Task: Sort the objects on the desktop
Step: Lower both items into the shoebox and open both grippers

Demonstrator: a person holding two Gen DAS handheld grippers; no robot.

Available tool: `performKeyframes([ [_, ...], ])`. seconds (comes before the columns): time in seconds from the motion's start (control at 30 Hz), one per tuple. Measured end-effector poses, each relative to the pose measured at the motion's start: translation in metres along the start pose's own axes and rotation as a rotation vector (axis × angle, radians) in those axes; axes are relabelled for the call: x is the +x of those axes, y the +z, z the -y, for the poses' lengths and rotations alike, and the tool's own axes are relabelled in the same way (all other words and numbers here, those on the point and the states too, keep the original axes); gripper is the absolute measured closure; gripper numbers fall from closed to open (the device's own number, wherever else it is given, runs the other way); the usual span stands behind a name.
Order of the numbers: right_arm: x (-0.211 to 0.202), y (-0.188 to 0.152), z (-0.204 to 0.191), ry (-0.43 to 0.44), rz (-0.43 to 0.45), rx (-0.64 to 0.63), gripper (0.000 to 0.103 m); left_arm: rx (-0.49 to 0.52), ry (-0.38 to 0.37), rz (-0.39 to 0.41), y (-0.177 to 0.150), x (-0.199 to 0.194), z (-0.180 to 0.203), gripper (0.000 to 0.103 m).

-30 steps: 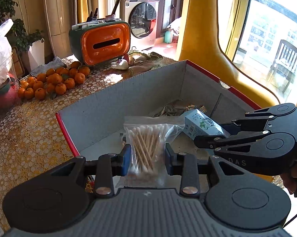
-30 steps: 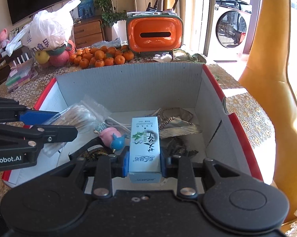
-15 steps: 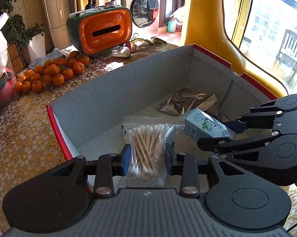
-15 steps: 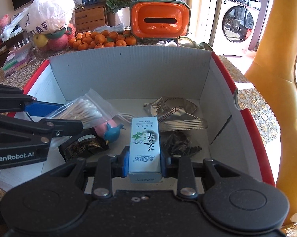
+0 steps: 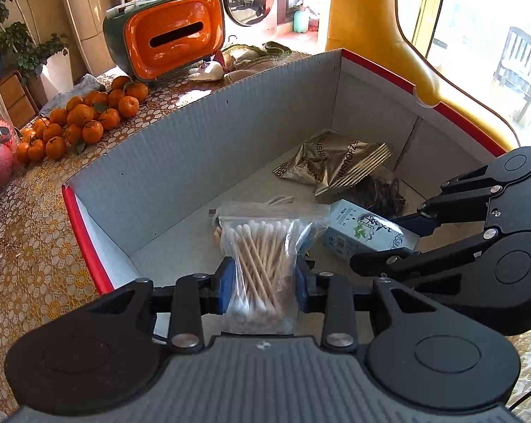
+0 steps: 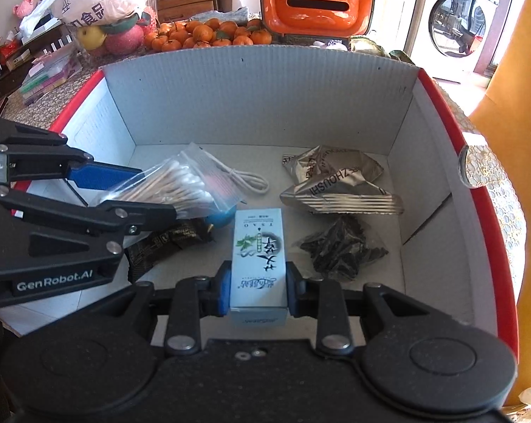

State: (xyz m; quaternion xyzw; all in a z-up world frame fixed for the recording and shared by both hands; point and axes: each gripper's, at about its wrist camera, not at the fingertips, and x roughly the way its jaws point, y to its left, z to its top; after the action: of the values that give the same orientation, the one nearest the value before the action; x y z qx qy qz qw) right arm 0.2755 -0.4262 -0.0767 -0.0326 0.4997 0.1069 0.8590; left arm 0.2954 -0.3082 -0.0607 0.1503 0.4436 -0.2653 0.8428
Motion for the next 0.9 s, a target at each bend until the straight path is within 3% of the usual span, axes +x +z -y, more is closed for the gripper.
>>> performKeyframes([
  [0.43, 0.001, 0.002, 0.000, 0.009, -0.029, -0.031, 0.069, 0.004, -0.017, -0.035, 0.002, 0.004, -0.001, 0.070],
  [0.73, -0.009, 0.002, 0.000, -0.004, -0.021, -0.039, 0.053, -0.005, -0.024, -0.013, 0.000, -0.006, -0.001, 0.068],
  [0.9, -0.017, 0.000, -0.003, -0.007, -0.009, -0.038, 0.053, -0.014, -0.029, 0.001, -0.002, -0.018, -0.001, 0.068],
])
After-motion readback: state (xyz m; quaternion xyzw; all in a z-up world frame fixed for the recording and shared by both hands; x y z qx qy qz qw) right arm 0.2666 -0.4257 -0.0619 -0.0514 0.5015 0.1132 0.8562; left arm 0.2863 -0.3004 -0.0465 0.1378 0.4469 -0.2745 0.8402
